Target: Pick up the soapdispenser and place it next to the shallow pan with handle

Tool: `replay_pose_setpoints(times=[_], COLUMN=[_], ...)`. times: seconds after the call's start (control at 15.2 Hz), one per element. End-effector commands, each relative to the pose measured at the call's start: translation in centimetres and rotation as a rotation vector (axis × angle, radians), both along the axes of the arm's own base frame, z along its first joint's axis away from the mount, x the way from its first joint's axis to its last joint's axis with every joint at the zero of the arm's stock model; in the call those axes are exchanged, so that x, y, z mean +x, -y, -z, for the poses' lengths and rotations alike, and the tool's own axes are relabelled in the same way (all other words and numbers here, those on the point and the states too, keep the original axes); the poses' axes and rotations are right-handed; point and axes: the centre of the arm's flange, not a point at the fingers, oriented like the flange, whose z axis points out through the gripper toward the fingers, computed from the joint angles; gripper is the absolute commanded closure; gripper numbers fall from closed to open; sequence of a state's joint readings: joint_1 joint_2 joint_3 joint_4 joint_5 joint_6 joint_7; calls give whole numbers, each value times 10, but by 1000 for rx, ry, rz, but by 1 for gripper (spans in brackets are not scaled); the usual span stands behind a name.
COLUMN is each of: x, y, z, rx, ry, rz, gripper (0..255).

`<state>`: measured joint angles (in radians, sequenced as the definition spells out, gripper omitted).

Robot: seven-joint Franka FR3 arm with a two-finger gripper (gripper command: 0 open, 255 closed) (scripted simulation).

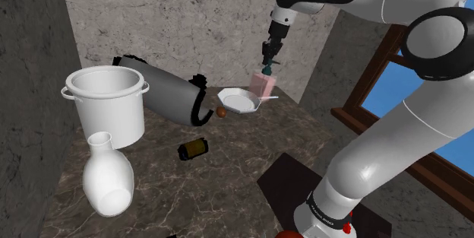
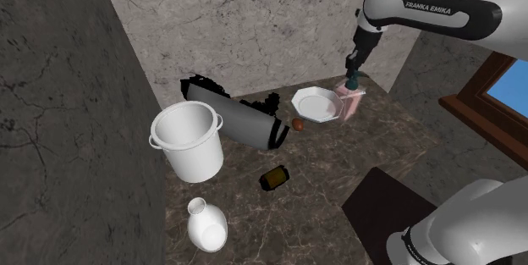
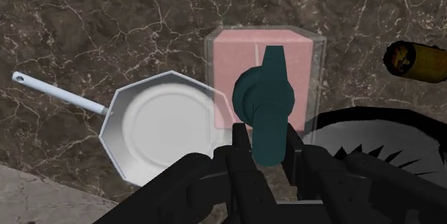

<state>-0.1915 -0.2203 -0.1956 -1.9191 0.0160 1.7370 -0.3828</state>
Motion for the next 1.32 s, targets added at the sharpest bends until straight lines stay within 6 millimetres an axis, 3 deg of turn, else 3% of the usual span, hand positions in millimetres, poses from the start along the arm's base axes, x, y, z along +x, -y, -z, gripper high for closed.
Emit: replay_pose_setpoints(times=[0.0, 1.25], x=[-3, -54], y=[26, 268], z=[5, 47], rx=[0, 0], ry=[0, 0], rz=[-1, -1], gripper=[255, 255])
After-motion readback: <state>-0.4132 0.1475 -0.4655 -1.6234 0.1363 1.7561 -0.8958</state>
